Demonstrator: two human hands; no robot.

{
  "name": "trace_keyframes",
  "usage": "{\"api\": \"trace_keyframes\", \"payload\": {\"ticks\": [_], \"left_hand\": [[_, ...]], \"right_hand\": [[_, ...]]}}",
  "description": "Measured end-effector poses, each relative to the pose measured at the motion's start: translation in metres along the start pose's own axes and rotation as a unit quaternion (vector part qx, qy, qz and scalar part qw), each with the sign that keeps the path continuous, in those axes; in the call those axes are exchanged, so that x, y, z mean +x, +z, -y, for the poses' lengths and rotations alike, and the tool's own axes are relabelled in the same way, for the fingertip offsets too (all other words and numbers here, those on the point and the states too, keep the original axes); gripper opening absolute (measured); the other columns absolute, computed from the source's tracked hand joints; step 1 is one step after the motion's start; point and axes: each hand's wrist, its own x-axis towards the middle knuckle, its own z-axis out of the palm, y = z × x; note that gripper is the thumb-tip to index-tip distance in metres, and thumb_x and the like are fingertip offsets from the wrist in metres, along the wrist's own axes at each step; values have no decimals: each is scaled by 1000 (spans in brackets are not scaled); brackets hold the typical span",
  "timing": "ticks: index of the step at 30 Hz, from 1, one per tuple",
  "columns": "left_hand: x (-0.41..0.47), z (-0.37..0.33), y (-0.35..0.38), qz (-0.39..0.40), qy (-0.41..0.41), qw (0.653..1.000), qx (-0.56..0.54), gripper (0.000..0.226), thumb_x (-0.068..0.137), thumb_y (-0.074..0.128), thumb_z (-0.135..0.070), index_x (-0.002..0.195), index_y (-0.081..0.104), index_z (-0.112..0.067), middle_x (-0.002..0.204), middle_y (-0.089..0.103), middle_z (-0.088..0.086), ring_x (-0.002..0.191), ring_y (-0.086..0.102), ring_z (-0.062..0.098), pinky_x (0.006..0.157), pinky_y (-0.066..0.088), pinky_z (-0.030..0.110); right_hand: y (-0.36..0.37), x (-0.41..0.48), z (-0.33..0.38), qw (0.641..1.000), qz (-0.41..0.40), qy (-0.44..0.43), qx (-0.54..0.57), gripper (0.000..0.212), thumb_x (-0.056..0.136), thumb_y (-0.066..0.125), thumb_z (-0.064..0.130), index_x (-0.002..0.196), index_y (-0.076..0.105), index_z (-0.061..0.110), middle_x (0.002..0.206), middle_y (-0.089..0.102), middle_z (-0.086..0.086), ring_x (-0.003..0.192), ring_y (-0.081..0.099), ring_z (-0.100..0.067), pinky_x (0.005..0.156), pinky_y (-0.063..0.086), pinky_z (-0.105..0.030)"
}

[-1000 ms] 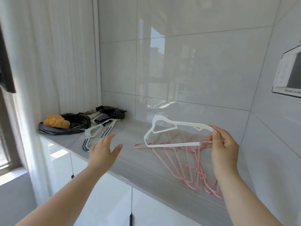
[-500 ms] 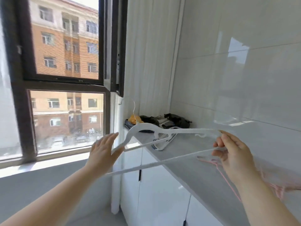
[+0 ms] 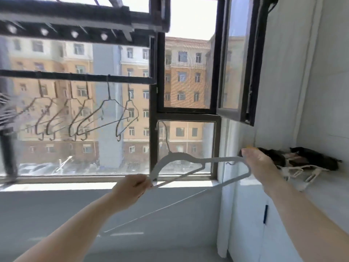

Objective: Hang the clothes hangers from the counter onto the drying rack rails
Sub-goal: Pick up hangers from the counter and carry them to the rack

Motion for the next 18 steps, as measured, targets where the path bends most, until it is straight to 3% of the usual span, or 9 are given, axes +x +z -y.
{"api": "trace_keyframes", "payload": {"ticks": [2, 5, 7, 9, 11, 13, 15, 18], "left_hand": [[-27, 26, -47, -26, -17, 999, 45, 28, 94, 46, -16, 68, 57, -18, 34, 41, -8, 32, 35, 2, 42, 26, 14], [-75, 62, -111, -54, -45, 993, 99, 27, 93, 50, -20, 74, 64, -6, 34, 43, -9, 33, 39, 1, 42, 28, 14], [-110, 82, -151, -70, -70, 986, 135, 31, 93, 51, -25, 63, 60, -22, 37, 45, -9, 36, 42, -2, 43, 31, 13], [-145, 101, -187, -87, -108, 975, 173, 32, 93, 49, -29, 62, 51, -38, 37, 49, -19, 40, 45, -8, 47, 31, 12], [-180, 119, -221, -114, -144, 965, 185, 28, 92, 50, -32, 66, 55, -41, 38, 49, -26, 42, 46, -11, 56, 34, 17], [-216, 134, -252, -147, -177, 956, 181, 24, 90, 51, -37, 77, 68, -27, 42, 52, -21, 44, 47, -6, 61, 36, 23], [-248, 148, -279, -175, -197, 947, 182, 33, 90, 51, -36, 84, 69, -10, 44, 51, -8, 45, 44, 0, 61, 36, 24], [-289, 167, -309, -204, -239, 929, 194, 31, 92, 51, -25, 67, 63, -11, 41, 49, -8, 41, 43, -1, 56, 34, 21]], "right_hand": [[59, -20, 26, 998, 62, -33, -7, 27, 98, 43, 21, 120, 53, 10, 104, 53, -2, 99, 42, -16, 74, 36, -22], [146, -53, 69, 981, 158, -111, -23, 34, 96, 46, 20, 127, 51, 6, 125, 54, -12, 99, 47, -15, 67, 39, -9], [203, -77, 100, 961, 233, -145, -2, 34, 95, 49, 18, 125, 53, 4, 128, 54, -13, 97, 50, -15, 70, 44, -16], [256, -104, 129, 937, 308, -166, 16, 31, 93, 52, 16, 122, 55, 5, 124, 58, -13, 93, 54, -16, 69, 46, -25], [306, -134, 156, 908, 373, -193, 15, 28, 92, 54, 15, 119, 58, 9, 117, 62, -12, 90, 56, -16, 69, 43, -23], [349, -165, 180, 874, 437, -211, 31, 26, 91, 54, 9, 116, 60, 6, 110, 64, -12, 79, 58, -12, 65, 42, -16], [386, -196, 202, 842, 489, -221, 59, 25, 91, 53, 3, 115, 60, 3, 104, 65, -16, 62, 58, 1, 54, 40, -4], [432, -238, 230, 801, 553, -192, 126, 28, 89, 52, -4, 117, 57, -1, 80, 66, -10, 41, 52, 8, 44, 38, -4]]}}
